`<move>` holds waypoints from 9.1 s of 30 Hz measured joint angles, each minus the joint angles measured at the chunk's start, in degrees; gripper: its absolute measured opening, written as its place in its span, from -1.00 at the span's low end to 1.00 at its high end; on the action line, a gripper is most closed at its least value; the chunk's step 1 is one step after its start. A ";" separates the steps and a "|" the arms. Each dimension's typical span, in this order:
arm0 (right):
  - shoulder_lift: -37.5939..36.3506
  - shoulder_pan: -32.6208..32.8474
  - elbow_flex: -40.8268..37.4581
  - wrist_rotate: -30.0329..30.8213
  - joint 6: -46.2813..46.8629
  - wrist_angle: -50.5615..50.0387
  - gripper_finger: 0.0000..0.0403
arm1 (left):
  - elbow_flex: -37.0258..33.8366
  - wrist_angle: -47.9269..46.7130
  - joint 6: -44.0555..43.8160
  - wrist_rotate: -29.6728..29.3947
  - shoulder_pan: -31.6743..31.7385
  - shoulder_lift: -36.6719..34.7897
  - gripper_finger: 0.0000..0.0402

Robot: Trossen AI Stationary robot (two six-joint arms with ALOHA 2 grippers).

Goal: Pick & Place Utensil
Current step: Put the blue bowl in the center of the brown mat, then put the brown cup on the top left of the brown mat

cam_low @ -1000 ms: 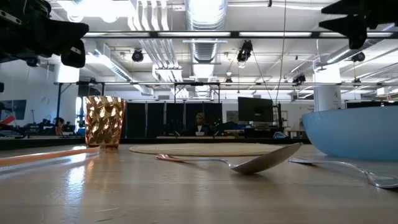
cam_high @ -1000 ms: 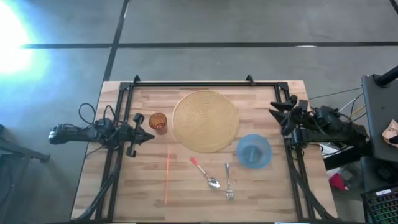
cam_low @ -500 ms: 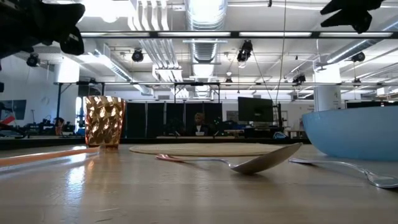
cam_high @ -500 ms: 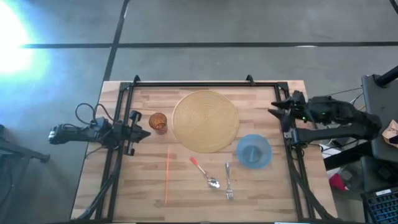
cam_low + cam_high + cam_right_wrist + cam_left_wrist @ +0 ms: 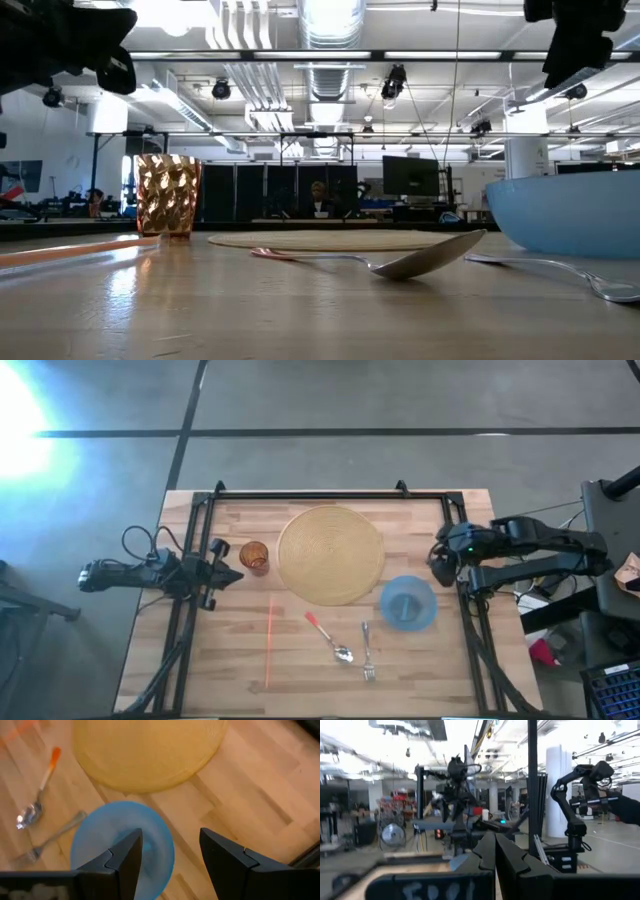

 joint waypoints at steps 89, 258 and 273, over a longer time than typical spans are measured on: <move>26.67 -0.28 -16.39 -8.58 0.11 10.58 -0.93 | 0.79 0.09 5.16 0.00 0.02 -0.01 -0.99; 29.06 -15.04 7.39 -14.20 -30.27 35.39 -0.37 | 2.73 7.84 0.60 -7.75 0.04 7.40 -0.27; 17.30 -14.40 -8.60 -14.22 -24.11 53.81 -0.30 | 28.84 -29.86 -2.01 -14.95 0.02 22.20 -0.27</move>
